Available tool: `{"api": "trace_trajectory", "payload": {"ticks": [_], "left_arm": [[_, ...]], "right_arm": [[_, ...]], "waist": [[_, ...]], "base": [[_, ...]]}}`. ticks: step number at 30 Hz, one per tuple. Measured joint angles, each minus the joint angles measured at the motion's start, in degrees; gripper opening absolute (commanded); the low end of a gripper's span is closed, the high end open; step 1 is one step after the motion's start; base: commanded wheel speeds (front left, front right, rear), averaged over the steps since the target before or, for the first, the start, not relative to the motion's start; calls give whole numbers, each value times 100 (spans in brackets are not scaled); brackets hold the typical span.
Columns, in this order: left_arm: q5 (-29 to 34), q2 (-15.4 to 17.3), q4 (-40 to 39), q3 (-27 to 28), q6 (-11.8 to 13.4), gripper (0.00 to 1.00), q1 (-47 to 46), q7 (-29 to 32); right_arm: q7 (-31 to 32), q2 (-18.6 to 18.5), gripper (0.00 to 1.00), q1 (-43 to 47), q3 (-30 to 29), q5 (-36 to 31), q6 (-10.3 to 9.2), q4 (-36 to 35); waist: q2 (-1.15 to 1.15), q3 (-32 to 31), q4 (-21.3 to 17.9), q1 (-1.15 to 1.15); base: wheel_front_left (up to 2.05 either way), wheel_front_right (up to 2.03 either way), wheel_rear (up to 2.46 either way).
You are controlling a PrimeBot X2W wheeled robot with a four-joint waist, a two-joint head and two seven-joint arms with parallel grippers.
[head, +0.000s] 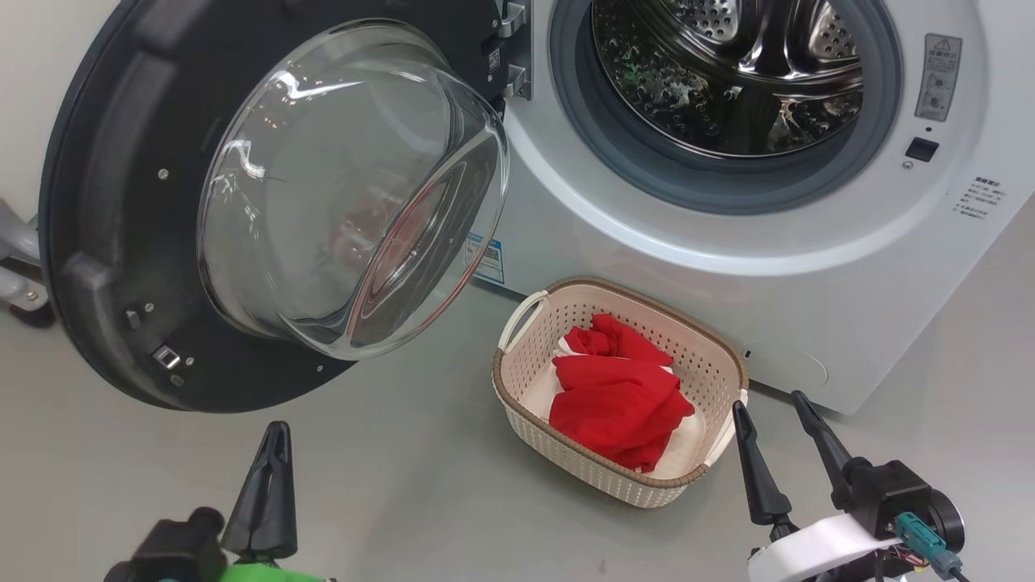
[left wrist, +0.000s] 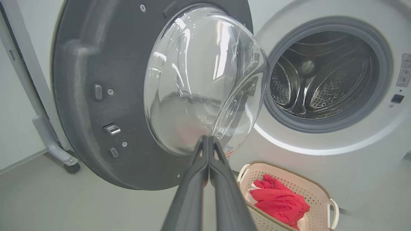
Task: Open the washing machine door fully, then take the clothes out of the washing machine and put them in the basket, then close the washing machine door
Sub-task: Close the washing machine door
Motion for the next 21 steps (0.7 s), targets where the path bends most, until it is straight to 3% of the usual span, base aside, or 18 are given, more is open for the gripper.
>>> {"api": "trace_trajectory", "payload": {"ticks": [6,15,21], "left_arm": [[-1536,-40,-268,122,-348,0,-7,-123],[-4163,-45,-833,398,-604,0,-156,-368],[-5231,-69,-1261,1117,-860,0,-602,-478]], "right_arm": [[0,0,100,-1,1,0,0,2],[0,-2,100,-9,14,-1,-4,-5],[0,-27,100,-59,5,-1,-5,-21]], "waist": [[0,-4,15,0],[0,110,34,0],[0,186,64,0]], "base": [[0,0,0],[0,0,0],[0,0,0]]}}
